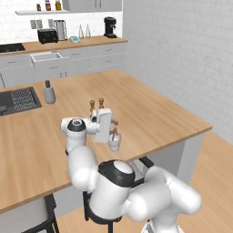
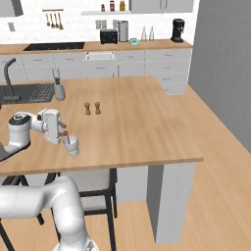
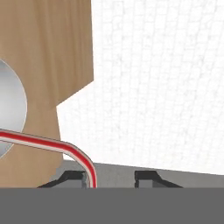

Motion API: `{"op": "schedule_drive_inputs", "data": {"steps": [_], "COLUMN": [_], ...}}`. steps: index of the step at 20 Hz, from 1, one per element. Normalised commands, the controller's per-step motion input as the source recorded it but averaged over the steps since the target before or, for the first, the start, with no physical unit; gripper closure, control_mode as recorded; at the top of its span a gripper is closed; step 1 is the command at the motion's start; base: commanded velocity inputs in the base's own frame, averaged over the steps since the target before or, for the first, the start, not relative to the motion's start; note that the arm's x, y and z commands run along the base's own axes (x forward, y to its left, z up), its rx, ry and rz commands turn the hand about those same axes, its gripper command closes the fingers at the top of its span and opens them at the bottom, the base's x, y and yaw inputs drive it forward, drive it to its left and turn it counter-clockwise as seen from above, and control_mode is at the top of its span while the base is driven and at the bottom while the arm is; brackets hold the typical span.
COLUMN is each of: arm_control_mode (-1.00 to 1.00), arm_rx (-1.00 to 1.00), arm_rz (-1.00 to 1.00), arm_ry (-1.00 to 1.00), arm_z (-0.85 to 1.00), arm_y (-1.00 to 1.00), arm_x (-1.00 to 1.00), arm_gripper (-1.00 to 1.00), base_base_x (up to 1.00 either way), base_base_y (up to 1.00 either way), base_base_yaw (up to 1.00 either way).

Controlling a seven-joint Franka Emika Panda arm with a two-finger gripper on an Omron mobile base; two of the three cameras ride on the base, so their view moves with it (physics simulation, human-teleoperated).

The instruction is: Take a straw from the drawer in front and place it inside the glass cup on the dining counter.

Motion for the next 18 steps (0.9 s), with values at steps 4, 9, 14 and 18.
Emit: {"op": "schedule_drive_inputs", "data": {"steps": [4, 9, 14, 18], "arm_control_mode": [-1.00, -1.00, -1.00, -1.00], "arm_rx": [0.14, 0.16, 0.19, 0.21], "arm_rz": [0.00, 0.00, 0.00, 0.00], "arm_ry": [-0.02, -0.02, -0.02, -0.01], "arm_z": [0.00, 0.03, 0.12, 0.02], "arm_y": [0.00, 0.00, 0.00, 0.00], "arm_x": [0.00, 0.00, 0.00, 0.00], "arm_gripper": [-1.00, -1.00, -1.00, -1.00], "base_base_x": [0.00, 0.00, 0.00, 0.00], "base_base_y": [0.00, 0.00, 0.00, 0.00], "base_base_yaw": [0.00, 0.00, 0.00, 0.00]}}
